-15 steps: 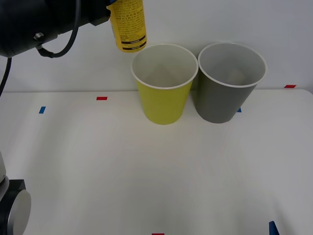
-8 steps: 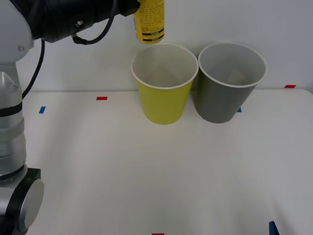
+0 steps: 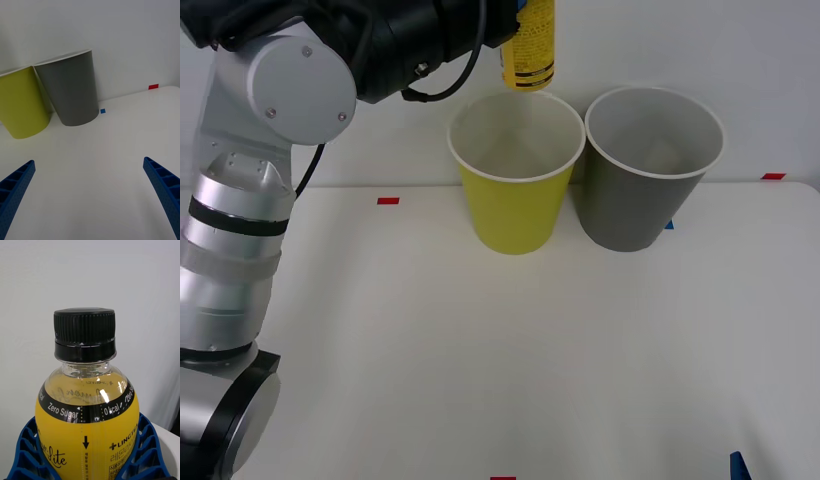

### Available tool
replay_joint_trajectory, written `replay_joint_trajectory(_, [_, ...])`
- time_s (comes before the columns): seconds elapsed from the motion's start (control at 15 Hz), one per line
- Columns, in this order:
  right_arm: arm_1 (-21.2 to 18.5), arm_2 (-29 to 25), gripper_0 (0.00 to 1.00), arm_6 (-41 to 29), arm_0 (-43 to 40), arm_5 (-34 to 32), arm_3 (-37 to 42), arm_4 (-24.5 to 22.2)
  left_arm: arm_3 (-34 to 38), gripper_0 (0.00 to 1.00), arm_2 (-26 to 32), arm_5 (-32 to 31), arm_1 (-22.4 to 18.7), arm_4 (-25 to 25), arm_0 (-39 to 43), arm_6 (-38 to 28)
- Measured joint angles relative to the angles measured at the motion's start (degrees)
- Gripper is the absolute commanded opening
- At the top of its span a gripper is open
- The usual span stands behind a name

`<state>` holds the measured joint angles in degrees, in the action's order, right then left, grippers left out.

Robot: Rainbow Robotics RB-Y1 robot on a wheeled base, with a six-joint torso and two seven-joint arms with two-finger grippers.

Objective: Put cans in the gray bin and PET bottles in the light green bin.

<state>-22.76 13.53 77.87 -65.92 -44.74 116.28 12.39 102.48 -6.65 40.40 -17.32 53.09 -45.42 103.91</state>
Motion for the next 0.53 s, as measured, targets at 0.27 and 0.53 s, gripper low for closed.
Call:
replay_joint_trajectory(0.27, [0.0, 0.0, 1.0, 0.0, 0.0, 0.0, 0.0, 0.0, -3.49, 0.0, -1.94, -4.01, 0.14, -1.06, -0.37, 2.04])
replay_joint_trajectory(0.53, [0.0, 0.0, 1.0, 0.0, 0.0, 0.0, 0.0, 0.0, -4.6, 0.0, -2.04, -4.53, 1.12, -4.84, -0.37, 3.47])
